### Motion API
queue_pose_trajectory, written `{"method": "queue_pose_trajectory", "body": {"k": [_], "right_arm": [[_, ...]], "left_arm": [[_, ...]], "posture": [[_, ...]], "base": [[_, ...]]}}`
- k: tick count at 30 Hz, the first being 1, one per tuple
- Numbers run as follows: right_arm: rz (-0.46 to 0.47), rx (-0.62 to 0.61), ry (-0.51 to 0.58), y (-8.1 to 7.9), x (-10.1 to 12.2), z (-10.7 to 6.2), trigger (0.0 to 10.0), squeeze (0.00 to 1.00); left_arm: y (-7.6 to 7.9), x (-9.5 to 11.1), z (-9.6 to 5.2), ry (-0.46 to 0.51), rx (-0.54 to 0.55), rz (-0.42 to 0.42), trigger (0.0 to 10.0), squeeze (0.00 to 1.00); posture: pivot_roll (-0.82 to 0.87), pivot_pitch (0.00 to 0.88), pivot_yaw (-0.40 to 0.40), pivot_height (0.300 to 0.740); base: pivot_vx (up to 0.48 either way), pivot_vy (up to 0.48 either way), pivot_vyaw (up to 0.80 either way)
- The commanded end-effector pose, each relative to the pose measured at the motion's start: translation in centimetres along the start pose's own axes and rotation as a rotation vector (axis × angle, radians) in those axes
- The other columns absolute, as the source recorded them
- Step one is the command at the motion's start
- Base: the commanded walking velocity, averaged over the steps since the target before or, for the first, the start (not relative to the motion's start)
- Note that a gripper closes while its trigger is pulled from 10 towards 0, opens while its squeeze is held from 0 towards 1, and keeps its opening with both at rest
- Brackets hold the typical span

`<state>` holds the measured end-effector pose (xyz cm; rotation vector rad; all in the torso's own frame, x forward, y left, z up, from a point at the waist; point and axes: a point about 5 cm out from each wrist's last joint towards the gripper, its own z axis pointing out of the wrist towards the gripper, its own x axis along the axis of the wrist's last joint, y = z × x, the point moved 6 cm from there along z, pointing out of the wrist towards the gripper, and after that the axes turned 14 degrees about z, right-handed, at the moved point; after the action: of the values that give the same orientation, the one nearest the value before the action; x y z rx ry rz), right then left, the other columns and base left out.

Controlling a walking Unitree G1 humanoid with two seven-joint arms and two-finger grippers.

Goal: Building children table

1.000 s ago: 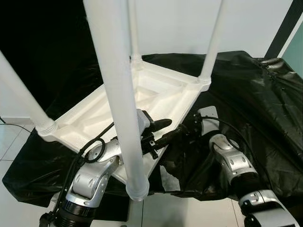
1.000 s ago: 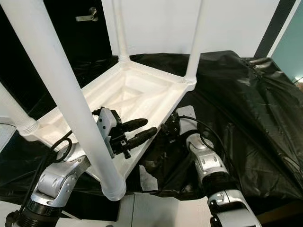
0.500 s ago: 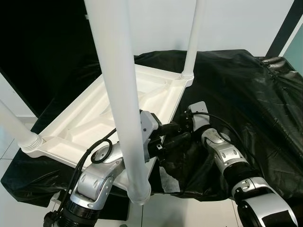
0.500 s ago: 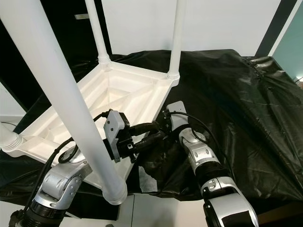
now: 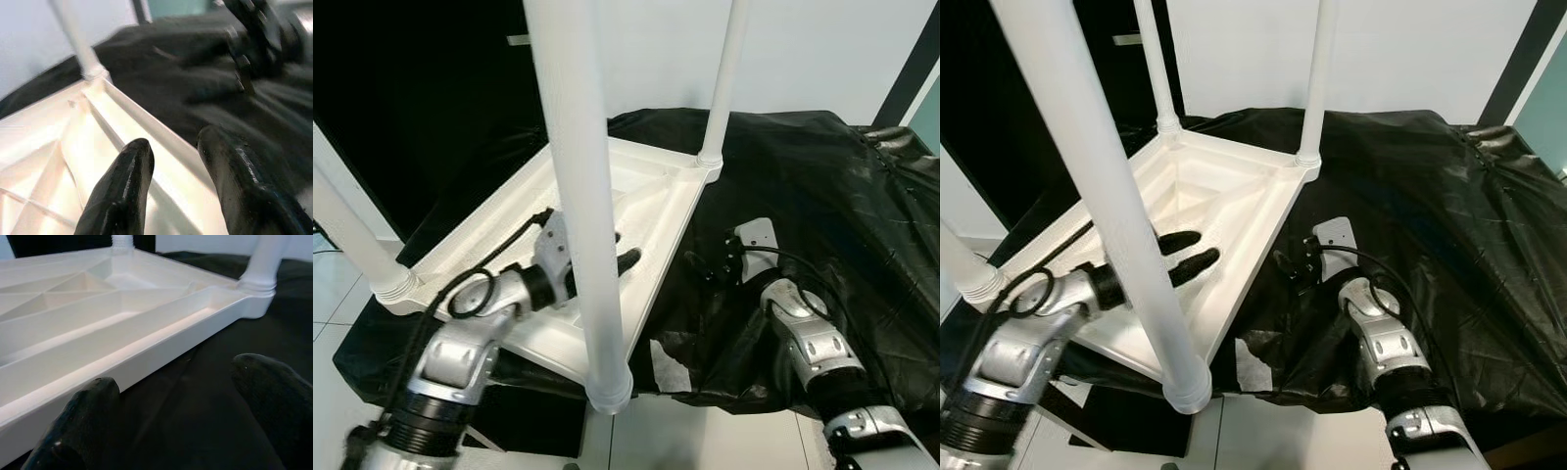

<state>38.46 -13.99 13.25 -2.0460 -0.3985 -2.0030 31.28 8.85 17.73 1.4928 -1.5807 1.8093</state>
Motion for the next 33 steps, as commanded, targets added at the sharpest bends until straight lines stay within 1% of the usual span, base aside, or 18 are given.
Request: {"method": "queue_pose_trajectory", "body": {"k": [1,4,5,6,8,9,12,14,16,19,21,23,24,25,26,27,31,33], "right_arm": [[0.013,-0.003,-0.003,0.3,0.0,-0.3,10.0,0.0],[0.007,-0.003,0.014,0.4,0.7,-0.9,10.0,0.0],[0.005,-0.003,0.017,0.3,0.9,-1.0,10.0,0.0],[0.005,-0.003,0.017,0.3,0.9,-1.0,10.0,0.0],[0.004,-0.003,0.021,0.3,1.1,-1.1,10.0,0.0],[0.004,-0.003,0.021,0.3,1.1,-1.1,10.0,0.0],[0.003,0.003,0.026,0.1,1.4,-1.1,10.0,0.0],[0.003,0.003,0.026,0.1,1.4,-1.1,10.0,0.0],[0.002,0.005,0.027,0.0,1.6,-1.0,10.0,0.0],[0.002,0.01,0.034,-0.2,1.9,-0.8,10.0,0.0],[0.002,0.011,0.033,-0.2,2.0,-0.8,10.0,0.0],[0.001,0.011,0.035,-0.2,2.2,-0.8,10.0,0.0],[0.001,0.011,0.035,-0.2,2.2,-0.8,10.0,0.0],[-0.001,0.009,0.035,-0.1,2.2,-0.9,10.0,0.0],[-0.002,0.007,0.034,0.0,2.2,-0.9,10.0,0.0],[-0.002,0.007,0.034,0.0,2.2,-0.9,10.0,0.0],[-0.002,0.008,0.037,-0.1,2.3,-0.8,10.0,0.0],[-0.002,0.008,0.037,-0.1,2.3,-0.8,10.0,0.0]], "left_arm": [[0.3,-0.3,-0.2,-0.008,-0.049,0.02,10.0,0.0],[1.2,-2.3,-2.0,-0.097,-0.164,0.022,10.0,0.0],[1.6,-3.1,-2.7,-0.135,-0.202,0.036,10.0,0.0],[1.6,-3.1,-2.7,-0.135,-0.202,0.036,10.0,0.0],[1.9,-4.3,-3.7,-0.196,-0.252,0.041,10.0,0.0],[1.9,-4.3,-3.7,-0.196,-0.252,0.041,10.0,0.0],[2.3,-6.7,-4.5,-0.316,-0.316,0.059,10.0,0.0],[2.3,-6.7,-4.5,-0.316,-0.316,0.059,10.0,0.0],[2.7,-7.0,-4.3,-0.322,-0.345,0.062,10.0,0.0],[3.1,-7.9,-4.1,-0.366,-0.376,0.071,10.0,0.0],[3.1,-8.0,-4.2,-0.373,-0.381,0.071,10.0,0.0],[3.0,-8.7,-4.3,-0.403,-0.394,0.1,10.0,0.0],[3.0,-8.7,-4.3,-0.403,-0.394,0.1,10.0,0.0],[2.7,-9.3,-4.3,-0.434,-0.401,0.14,10.0,0.0],[2.6,-9.7,-4.2,-0.458,-0.408,0.156,10.0,0.0],[2.6,-9.7,-4.2,-0.458,-0.408,0.156,10.0,0.0],[2.4,-10.8,-4.3,-0.524,-0.442,0.2,10.0,0.0],[2.4,-10.8,-4.3,-0.524,-0.442,0.2,10.0,0.0]], "posture": [[0.0,0.0,0.021,0.74],[-0.01,0.0,0.03,0.74],[-0.02,0.0,0.032,0.74],[-0.02,0.0,0.032,0.74],[-0.02,0.0,0.034,0.74],[-0.02,0.0,0.034,0.74],[-0.01,0.0,0.032,0.74],[-0.01,0.0,0.032,0.74],[-0.01,0.0,0.032,0.74],[-0.02,0.0,0.032,0.74],[-0.02,0.0,0.032,0.74],[-0.02,0.0,0.031,0.74],[-0.02,0.0,0.031,0.74],[-0.02,0.0,0.031,0.74],[-0.02,0.0,0.031,0.74],[-0.02,0.0,0.031,0.74],[-0.03,0.0,0.036,0.74],[-0.03,0.0,0.036,0.74]], "base": [[0.0,0.0,0.0],[0.0,0.0,0.0],[0.0,0.0,0.0],[0.0,0.0,0.0],[0.0,0.0,0.0],[0.0,0.0,0.0],[0.0,0.0,0.0],[0.0,0.0,0.0],[0.0,0.0,0.0],[0.0,0.0,0.0],[0.0,0.0,0.0],[0.0,0.0,0.0],[0.0,0.0,0.0],[0.0,0.0,0.0],[0.0,0.0,0.0],[0.0,0.0,0.0],[0.0,0.0,0.0],[0.0,0.0,0.0]]}}
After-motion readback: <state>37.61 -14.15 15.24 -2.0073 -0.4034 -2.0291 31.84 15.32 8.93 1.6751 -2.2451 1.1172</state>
